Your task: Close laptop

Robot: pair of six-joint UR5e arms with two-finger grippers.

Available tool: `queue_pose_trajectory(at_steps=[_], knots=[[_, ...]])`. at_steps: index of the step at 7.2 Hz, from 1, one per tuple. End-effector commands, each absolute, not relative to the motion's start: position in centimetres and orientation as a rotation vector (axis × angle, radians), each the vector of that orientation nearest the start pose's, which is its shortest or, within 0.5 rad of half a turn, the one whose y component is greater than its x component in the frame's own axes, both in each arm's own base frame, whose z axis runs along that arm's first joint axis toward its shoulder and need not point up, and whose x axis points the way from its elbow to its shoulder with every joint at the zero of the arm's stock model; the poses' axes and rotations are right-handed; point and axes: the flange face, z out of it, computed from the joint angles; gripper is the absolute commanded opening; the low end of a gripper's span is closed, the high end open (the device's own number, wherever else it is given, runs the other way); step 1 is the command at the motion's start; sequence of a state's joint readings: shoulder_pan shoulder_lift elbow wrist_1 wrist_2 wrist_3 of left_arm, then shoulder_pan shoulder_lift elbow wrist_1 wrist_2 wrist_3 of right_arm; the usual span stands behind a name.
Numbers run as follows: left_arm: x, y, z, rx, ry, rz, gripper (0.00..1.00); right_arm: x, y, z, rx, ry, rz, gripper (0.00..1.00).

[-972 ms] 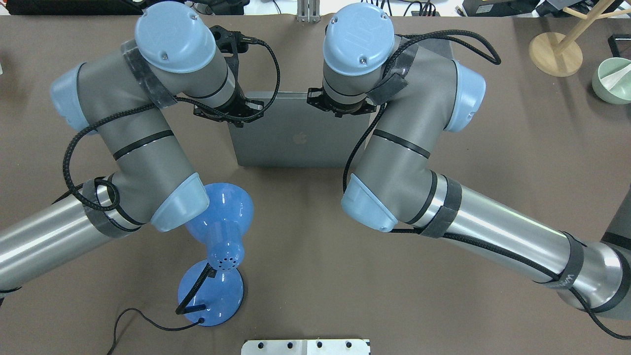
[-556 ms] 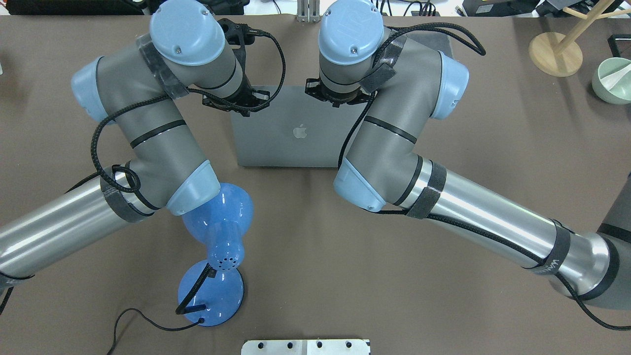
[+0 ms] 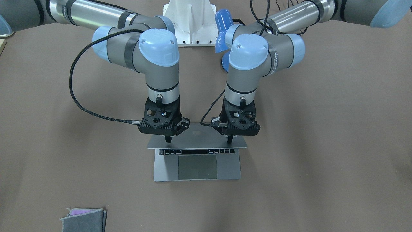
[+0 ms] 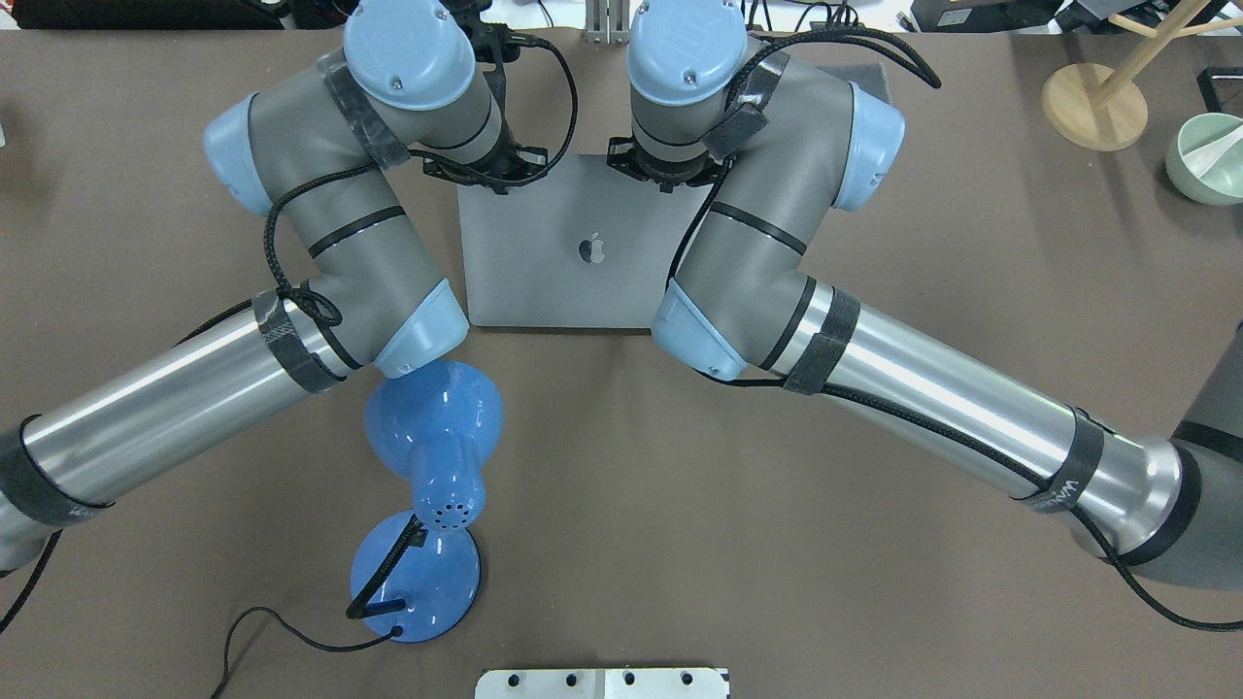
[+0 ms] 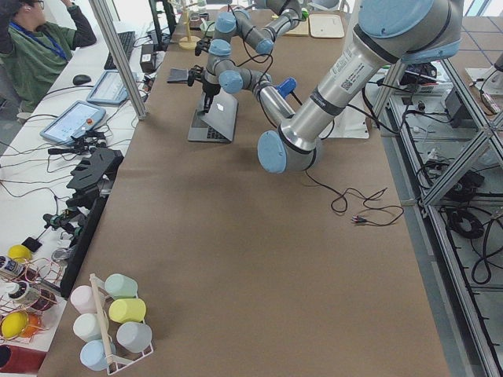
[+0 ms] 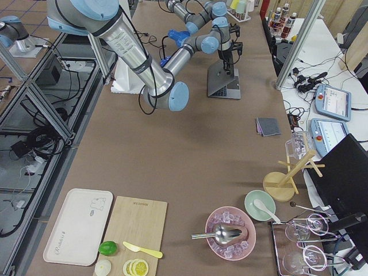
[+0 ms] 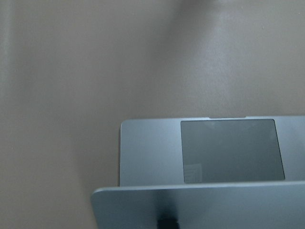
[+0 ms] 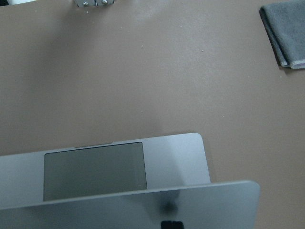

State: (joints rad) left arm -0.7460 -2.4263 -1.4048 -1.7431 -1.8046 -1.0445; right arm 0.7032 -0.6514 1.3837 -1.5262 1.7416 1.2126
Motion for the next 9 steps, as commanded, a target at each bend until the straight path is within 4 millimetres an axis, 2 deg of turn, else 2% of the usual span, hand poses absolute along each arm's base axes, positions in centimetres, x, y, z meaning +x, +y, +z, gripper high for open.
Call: queue_pose_trajectory(at_steps=[1, 4, 7, 9], knots=[[49.2, -62.0, 18.7, 0.343, 0.814, -0.12, 0.0, -52.0, -60.1, 17.5, 0.258, -0.753, 0.265, 0.0], [50.3, -64.1, 21.1, 0.372, 0.772, -0.124, 0.0, -55.1, -62.7, 17.6, 0.259, -0.756, 0.266, 0.0], [51.6, -66.0, 23.1, 0.408, 0.731, -0.144, 0.0, -56.4, -63.8, 19.9, 0.259, -0.753, 0.263, 0.0], [52.1, -66.3, 24.4, 0.399, 0.72, -0.144, 0.0, -57.1, -64.4, 20.9, 0.256, -0.748, 0.264, 0.0]])
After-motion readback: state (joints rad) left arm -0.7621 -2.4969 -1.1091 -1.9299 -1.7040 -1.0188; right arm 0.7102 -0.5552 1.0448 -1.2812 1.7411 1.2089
